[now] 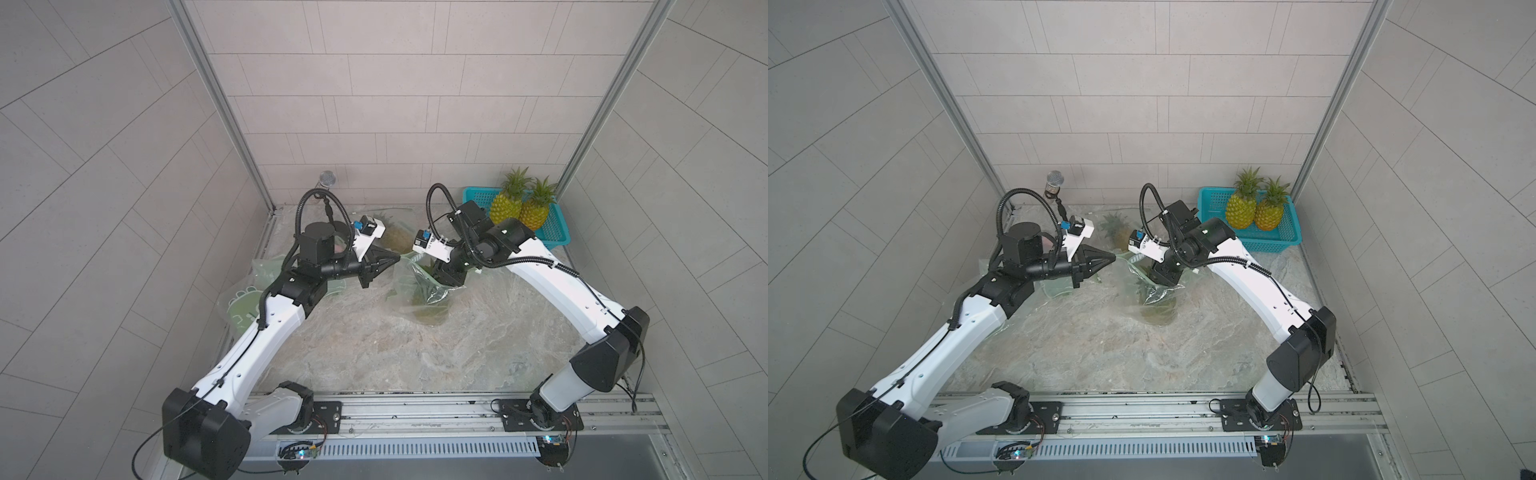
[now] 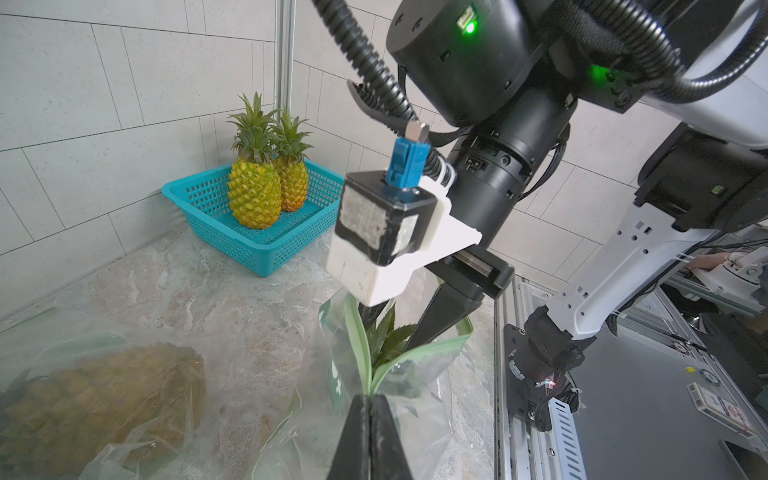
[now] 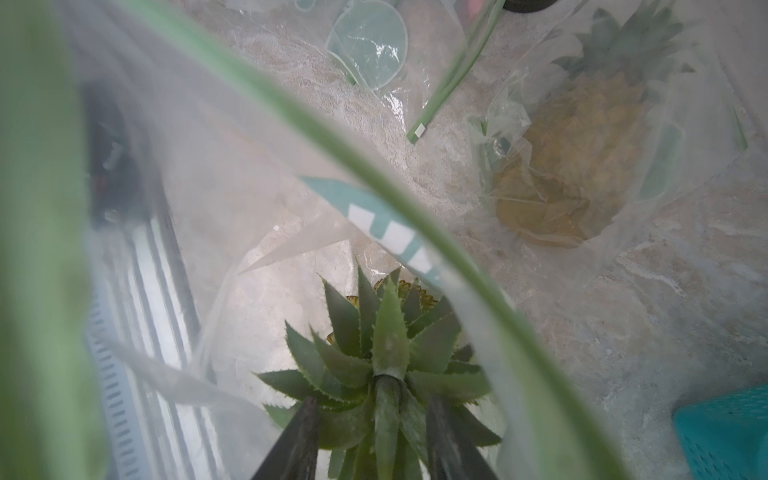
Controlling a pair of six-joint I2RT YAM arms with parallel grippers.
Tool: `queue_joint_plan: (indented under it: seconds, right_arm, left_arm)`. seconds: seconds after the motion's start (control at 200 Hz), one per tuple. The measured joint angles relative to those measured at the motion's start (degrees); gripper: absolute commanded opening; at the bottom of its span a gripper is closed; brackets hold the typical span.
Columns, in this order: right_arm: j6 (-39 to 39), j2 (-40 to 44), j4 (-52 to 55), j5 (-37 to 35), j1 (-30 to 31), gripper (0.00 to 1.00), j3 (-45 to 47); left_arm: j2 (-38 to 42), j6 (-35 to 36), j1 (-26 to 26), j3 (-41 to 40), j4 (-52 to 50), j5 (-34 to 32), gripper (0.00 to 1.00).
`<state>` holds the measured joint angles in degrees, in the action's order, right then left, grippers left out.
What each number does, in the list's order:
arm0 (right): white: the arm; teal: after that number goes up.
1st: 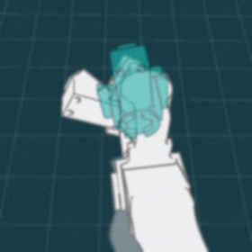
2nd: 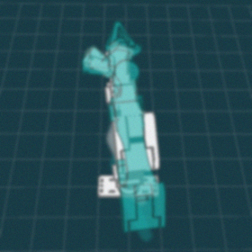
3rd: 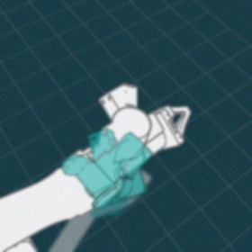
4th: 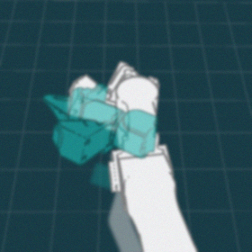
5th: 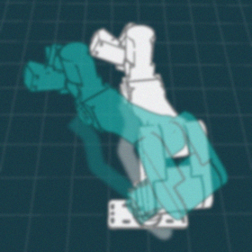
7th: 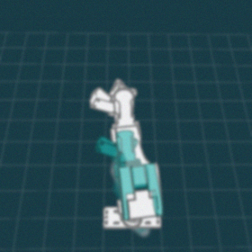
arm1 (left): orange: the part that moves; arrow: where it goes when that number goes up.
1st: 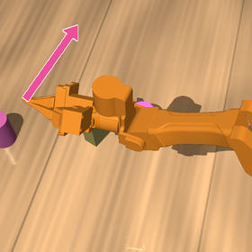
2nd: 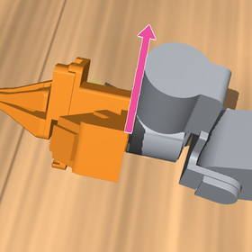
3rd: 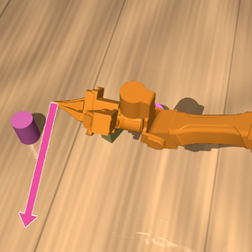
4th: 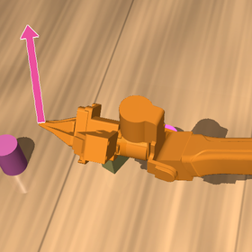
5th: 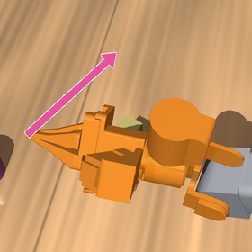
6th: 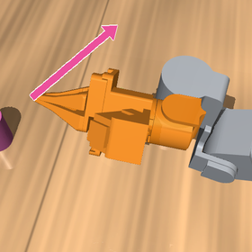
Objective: Open the zip-top bag and take out the pineapple
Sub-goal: Pick up the pineapple from the zipper food storage bag.
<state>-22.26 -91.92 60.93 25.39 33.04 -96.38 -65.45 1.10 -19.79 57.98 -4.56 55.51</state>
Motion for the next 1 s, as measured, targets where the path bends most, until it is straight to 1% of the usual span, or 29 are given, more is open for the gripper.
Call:
queue_joint_plan:
  seconds: [0.185, 0.29, 0.465, 0.635, 0.68, 0.71, 0.901, 1.001]
  right_arm:
    - [0.1, -0.6, 0.2, -1.4, 0.6, 0.47, 0.3]
    - [0.2, -0.7, 0.2, -1.6, 0.7, 0.45, 0.5]
    - [0.5, -0.7, 0.2, -1.5, 1.0, 0.29, 1.9]
    - [0.4, -0.5, -0.4, -2.0, 0.9, 0.04, 1.9]
    - [0.2, -0.3, -0.4, -2.4, 0.9, 0.0, 1.9]
    - [0.3, -0.3, -0.3, -2.6, 0.9, 0.0, 2.0]
    - [0.8, 1.7, -2.1, -2.8, 0.9, 0.0, 4.3]
    - [1.9, 4.3, -4.4, -2.9, 0.6, 0.0, 7.5]
  left_arm:
    - [-0.2, 0.0, 0.0, 0.0, -0.1, 0.0, 0.0]
    - [-0.2, 0.0, 0.0, 0.0, -0.2, 0.0, 0.0]
    - [-0.2, 0.0, 0.0, 0.0, -0.3, 0.0, 0.0]
    - [-0.2, 0.0, 0.0, 0.0, -0.3, -0.2, 0.0]
    - [-0.2, 0.0, 0.0, 0.0, -0.3, -0.2, 0.03]
    - [-0.2, 0.0, 0.0, 0.0, -0.3, -0.3, 0.06]
    - [-0.2, 0.0, 0.0, 0.0, -0.5, -1.1, 0.36]
    - [0.2, 0.0, 0.0, 0.0, -0.5, -1.9, 0.44]
